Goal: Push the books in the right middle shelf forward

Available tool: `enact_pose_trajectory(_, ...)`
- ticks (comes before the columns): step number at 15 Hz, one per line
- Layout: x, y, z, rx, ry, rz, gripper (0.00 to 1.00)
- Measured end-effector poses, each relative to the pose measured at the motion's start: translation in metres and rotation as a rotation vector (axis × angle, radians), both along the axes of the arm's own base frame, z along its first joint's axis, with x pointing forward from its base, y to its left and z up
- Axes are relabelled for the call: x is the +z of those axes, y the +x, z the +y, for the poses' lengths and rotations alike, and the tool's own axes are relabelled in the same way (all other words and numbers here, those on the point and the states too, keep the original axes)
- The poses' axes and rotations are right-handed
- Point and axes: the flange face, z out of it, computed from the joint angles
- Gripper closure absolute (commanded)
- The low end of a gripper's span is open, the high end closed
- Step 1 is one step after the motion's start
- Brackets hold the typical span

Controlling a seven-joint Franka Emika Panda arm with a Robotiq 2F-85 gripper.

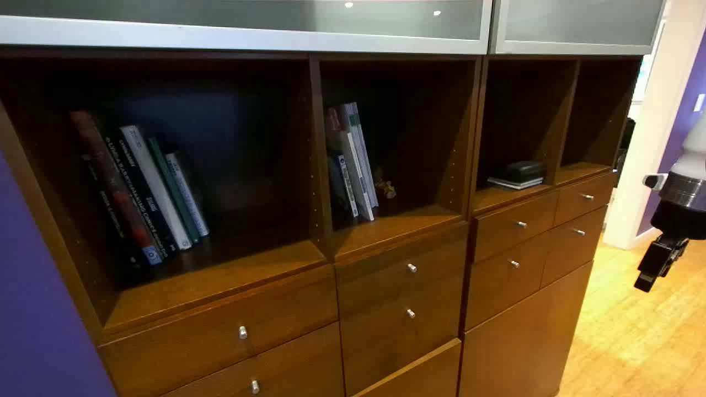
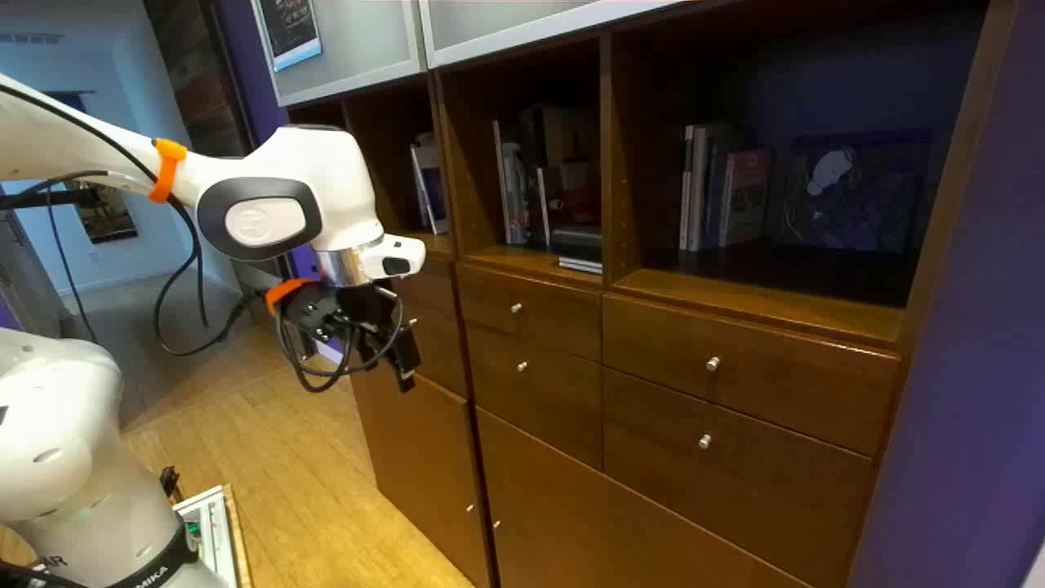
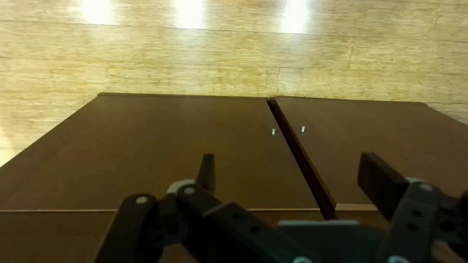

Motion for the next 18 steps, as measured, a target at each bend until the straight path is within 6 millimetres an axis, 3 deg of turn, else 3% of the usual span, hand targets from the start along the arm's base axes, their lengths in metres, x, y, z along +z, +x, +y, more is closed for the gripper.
enact_pose_trajectory(10, -0.003, 0.001, 0.001, 0.001, -0.001, 0.011, 0.00)
enact_pose_trajectory(13, 0.022, 0.012, 0.017, 0.034, -0.039, -0.037, 0.00)
enact_pose_trajectory(18, 0.084, 0.024, 0.055, 0.093, -0.098, -0.172, 0.00)
